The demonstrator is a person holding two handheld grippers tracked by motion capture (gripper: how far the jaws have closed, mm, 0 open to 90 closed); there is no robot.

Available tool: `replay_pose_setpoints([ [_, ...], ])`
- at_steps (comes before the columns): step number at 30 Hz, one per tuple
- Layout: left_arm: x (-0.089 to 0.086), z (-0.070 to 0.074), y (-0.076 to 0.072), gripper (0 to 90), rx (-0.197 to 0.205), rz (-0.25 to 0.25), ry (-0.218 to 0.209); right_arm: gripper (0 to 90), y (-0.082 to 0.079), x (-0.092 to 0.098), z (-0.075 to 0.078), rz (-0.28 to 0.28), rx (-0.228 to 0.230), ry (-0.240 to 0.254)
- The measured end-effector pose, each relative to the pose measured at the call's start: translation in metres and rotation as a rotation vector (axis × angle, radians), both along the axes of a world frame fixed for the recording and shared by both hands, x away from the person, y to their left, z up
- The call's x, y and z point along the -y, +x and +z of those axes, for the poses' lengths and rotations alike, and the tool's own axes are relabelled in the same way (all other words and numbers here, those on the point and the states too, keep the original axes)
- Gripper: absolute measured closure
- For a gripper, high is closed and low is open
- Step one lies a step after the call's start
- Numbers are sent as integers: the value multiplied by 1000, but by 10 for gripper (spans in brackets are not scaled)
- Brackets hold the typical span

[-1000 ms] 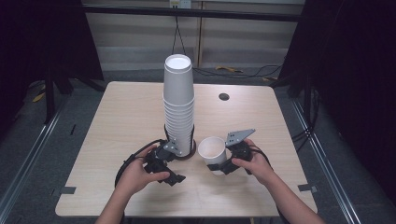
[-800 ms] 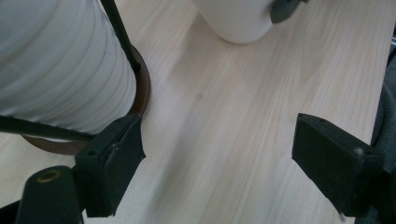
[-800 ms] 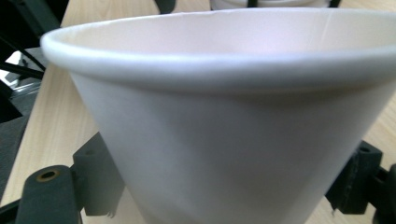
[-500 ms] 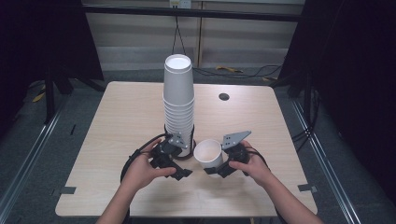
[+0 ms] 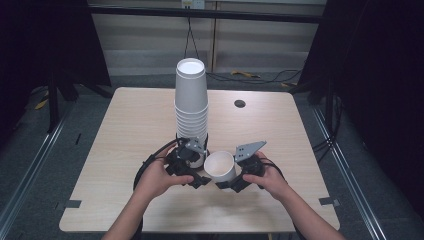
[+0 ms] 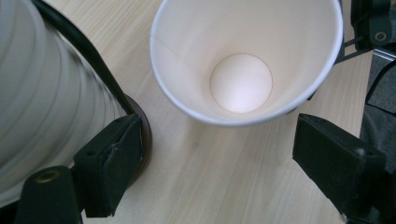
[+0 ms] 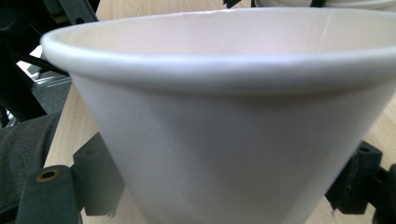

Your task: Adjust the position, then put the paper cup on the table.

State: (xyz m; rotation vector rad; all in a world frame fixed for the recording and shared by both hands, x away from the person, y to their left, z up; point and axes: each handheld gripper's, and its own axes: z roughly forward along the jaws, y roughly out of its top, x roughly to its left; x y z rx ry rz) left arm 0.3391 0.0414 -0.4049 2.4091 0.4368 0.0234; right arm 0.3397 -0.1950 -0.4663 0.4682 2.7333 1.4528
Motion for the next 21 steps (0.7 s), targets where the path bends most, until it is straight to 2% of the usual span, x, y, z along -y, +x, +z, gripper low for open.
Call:
replay_pose_setpoints([
  [3,3,3,2,159,-1,5,-3,158,0,-1,0,7,0,-4],
  [6,7,4,3,164,-13,-12,-12,159,0,-3,0,6,-6,6],
  [9,11,5,4,157,-14,-30,8,159,-1,-5,1,13,0,7],
  [11,15,5,2,161,-19,-37,2,159,-1,-6,1,14,8,1],
  [14,18,6,1,168,2,-45,29,159,-1,-6,2,11,8,-2],
  [18,19,8,0,158,24,-56,15,161,-2,-6,3,9,14,-9],
  [21,21,7,1,146,32,-68,23,162,-2,-8,3,8,12,-6],
])
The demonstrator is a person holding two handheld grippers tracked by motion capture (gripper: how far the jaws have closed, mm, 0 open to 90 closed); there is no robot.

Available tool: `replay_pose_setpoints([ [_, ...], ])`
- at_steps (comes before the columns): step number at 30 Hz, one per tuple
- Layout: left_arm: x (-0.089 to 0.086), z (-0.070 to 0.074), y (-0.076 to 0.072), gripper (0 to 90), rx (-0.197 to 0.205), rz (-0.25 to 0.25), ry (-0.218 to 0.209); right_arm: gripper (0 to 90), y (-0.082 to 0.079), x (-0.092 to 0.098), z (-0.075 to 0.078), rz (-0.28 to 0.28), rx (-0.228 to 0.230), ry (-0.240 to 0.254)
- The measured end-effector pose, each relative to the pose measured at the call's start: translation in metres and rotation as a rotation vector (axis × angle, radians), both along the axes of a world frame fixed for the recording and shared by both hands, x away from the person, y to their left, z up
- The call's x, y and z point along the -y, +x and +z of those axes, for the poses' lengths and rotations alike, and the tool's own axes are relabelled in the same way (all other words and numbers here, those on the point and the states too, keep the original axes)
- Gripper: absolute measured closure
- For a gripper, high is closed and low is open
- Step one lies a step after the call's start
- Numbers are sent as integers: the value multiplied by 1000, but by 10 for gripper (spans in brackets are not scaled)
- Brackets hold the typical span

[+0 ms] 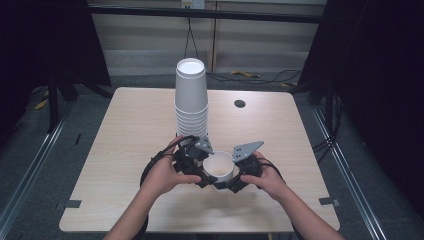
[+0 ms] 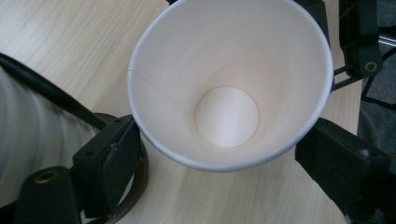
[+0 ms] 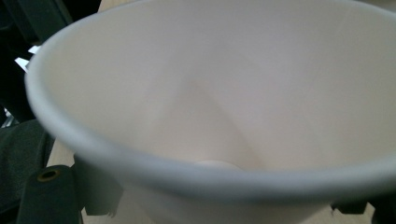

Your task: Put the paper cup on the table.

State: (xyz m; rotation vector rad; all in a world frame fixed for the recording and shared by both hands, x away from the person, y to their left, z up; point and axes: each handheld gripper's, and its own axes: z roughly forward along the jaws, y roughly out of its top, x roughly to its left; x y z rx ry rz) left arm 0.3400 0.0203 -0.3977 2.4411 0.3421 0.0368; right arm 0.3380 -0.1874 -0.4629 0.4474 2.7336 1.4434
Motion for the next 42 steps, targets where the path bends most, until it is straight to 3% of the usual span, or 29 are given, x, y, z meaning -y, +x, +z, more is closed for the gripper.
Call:
replay_pose_setpoints([
  [3,3,-4,0,131,16,-8,15,162,1,-1,0,6,8,-7],
  [9,5,-8,2,89,28,-22,-16,163,1,-1,2,5,11,-27],
  [12,5,-9,3,91,11,-34,-49,164,0,-2,2,7,6,-23],
  [13,5,-9,3,156,8,-46,-54,165,0,-2,2,7,15,-26],
  [14,5,-10,4,156,-9,-55,-66,165,0,-2,2,7,15,-26],
  [17,2,-9,2,220,24,-58,-57,164,2,0,2,-6,8,-29],
  [18,-1,-9,3,255,16,-50,-66,162,2,2,1,-13,8,-33],
  [20,-9,-8,4,387,18,-57,-94,161,3,6,0,-32,4,-41],
  [22,-11,-9,4,361,-1,-57,-86,163,3,10,-2,-39,-1,-39],
  [27,-10,-8,-1,243,10,-35,-59,163,1,7,-2,-28,2,-53],
  [30,-8,-6,-6,196,28,-47,-56,163,1,6,-2,-25,6,-49],
  [34,-7,-7,-6,183,66,-33,-9,164,1,5,-2,-21,0,-42],
  [36,-7,-7,-3,175,49,-9,-44,164,1,2,-1,-12,2,-47],
  [39,-6,-7,-2,167,64,-24,-45,165,1,1,-1,-5,5,-51],
  [42,-2,-8,0,138,44,-15,-34,167,2,-2,0,-1,12,-56],
])
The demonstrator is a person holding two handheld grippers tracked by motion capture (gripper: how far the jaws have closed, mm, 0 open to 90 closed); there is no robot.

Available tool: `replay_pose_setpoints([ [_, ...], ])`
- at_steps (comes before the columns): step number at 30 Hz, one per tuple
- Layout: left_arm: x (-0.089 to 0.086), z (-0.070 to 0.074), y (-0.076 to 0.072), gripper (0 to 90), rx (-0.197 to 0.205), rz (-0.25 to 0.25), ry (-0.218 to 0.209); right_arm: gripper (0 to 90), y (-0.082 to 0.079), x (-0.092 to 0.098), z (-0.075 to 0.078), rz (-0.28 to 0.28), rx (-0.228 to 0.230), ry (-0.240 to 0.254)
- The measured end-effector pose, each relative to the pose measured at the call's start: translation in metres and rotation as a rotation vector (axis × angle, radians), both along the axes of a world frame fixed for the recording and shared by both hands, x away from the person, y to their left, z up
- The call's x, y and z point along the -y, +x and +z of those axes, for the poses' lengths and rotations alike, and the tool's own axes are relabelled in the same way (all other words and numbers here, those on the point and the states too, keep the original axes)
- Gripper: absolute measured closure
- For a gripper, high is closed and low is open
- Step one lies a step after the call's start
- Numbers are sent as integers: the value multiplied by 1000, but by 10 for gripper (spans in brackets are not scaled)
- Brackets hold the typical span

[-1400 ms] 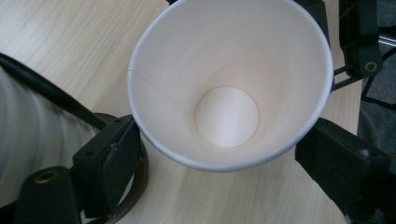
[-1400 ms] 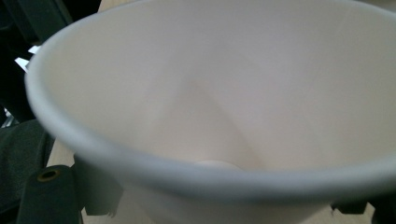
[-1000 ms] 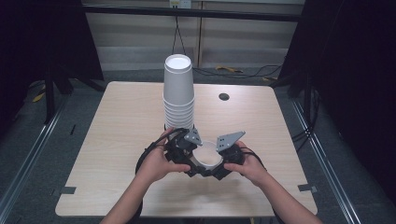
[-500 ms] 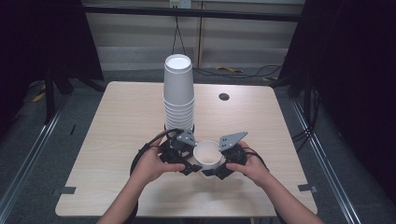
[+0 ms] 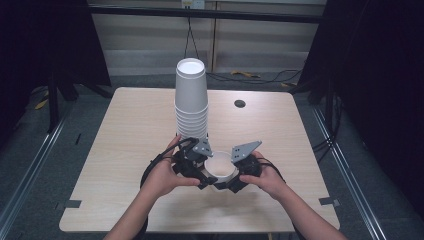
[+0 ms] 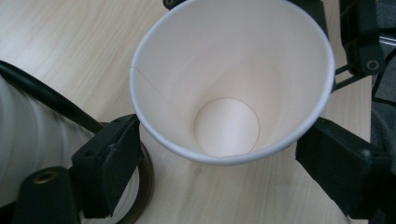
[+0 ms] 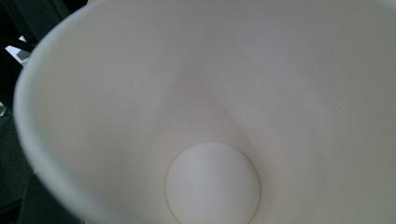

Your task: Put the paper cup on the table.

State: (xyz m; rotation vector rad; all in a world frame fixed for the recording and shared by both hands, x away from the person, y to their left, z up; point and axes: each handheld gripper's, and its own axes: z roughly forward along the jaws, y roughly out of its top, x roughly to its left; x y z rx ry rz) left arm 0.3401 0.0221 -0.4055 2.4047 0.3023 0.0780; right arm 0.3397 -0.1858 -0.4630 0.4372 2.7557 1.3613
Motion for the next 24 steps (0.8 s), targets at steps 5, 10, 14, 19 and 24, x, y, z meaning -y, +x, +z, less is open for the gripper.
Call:
replay_pose_setpoints([
  [5,5,-1,1,98,16,-14,-6,169,1,-2,2,2,6,-5],
  [10,7,-1,1,70,26,-44,-9,169,1,-5,3,19,2,-5],
  [14,5,-2,2,70,19,-61,-41,170,0,-5,4,26,4,-4],
  [19,0,-3,3,168,-21,-61,-94,169,0,-1,5,1,-9,22],
  [24,-2,-3,2,209,-8,-63,-62,181,-2,-1,6,-7,23,-42],
])
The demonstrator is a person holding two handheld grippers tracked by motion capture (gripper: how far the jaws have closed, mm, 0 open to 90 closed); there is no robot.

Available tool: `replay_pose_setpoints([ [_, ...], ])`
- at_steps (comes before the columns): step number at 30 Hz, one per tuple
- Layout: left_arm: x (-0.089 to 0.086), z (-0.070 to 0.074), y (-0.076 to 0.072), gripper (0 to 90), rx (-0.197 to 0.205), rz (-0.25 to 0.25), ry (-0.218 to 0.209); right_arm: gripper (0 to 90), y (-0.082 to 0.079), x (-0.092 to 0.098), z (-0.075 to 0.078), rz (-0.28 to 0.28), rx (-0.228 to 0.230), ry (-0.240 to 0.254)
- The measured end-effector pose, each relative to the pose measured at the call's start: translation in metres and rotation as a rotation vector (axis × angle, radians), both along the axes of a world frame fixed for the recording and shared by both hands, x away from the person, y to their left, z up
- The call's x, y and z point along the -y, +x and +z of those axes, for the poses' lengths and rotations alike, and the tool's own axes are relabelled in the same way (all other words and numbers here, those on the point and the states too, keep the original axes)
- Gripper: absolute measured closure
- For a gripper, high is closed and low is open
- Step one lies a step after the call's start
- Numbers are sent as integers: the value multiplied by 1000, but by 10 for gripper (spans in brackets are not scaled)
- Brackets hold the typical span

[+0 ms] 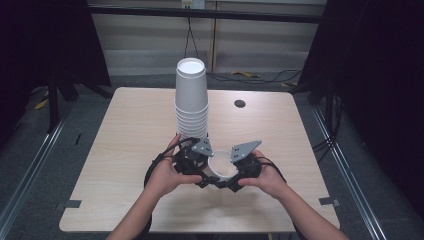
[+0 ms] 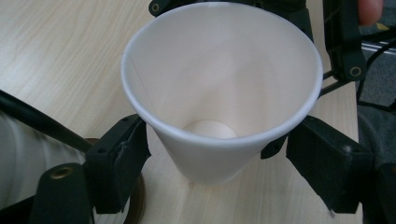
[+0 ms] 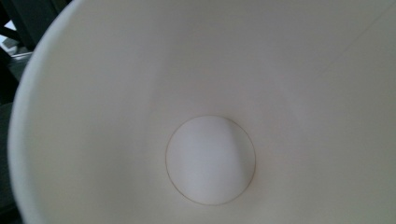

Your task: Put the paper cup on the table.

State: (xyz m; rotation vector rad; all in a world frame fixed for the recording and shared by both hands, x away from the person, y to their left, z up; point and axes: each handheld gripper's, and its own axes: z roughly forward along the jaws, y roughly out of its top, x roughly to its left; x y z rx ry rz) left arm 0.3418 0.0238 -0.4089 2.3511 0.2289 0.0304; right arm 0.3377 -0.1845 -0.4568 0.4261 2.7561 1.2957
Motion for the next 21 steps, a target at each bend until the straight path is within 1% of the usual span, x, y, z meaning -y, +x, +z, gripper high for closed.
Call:
replay_pose_setpoints([
  [1,0,0,0,205,12,3,2,181,0,0,-1,4,-24,-1],
  [2,0,0,-2,199,18,18,-4,181,0,0,-1,-5,-24,2],
  [4,0,1,-4,181,17,25,-8,182,0,1,-1,1,-33,-15],
  [6,-1,2,-5,175,22,29,-2,186,0,1,-3,-2,-31,-14],
  [7,-2,3,-5,174,19,33,-1,188,0,1,-3,5,-34,-25],
  [9,-3,3,-5,160,21,37,5,188,0,2,-3,1,-27,-46],
  [10,-5,3,-5,159,30,44,13,189,0,2,-3,7,-30,-43],
  [11,-5,3,-6,162,27,48,10,185,-1,2,-2,5,-28,-49],
  [12,-7,2,-6,166,25,37,13,180,-1,2,-2,3,-17,-57],
  [13,-7,2,-6,160,23,44,10,173,-1,2,-1,9,-15,-65],
  [14,-7,1,-7,160,25,49,12,169,-1,2,-2,28,-42,-56],
  [15,-8,1,-6,163,28,44,18,167,-1,2,-3,31,-68,-44],
  [16,-8,0,-7,163,24,46,13,167,-2,2,-4,18,-50,-44],
  [17,-9,0,-7,162,22,50,3,166,-2,3,-5,12,-31,-56],
  [19,-9,0,-8,159,25,47,3,163,0,5,-10,-2,-53,-48],
  [20,-9,1,-8,161,25,42,-1,162,0,7,-11,-10,-52,-43],
  [21,-9,0,-9,158,23,47,-3,161,0,8,-12,-6,-57,-28],
])
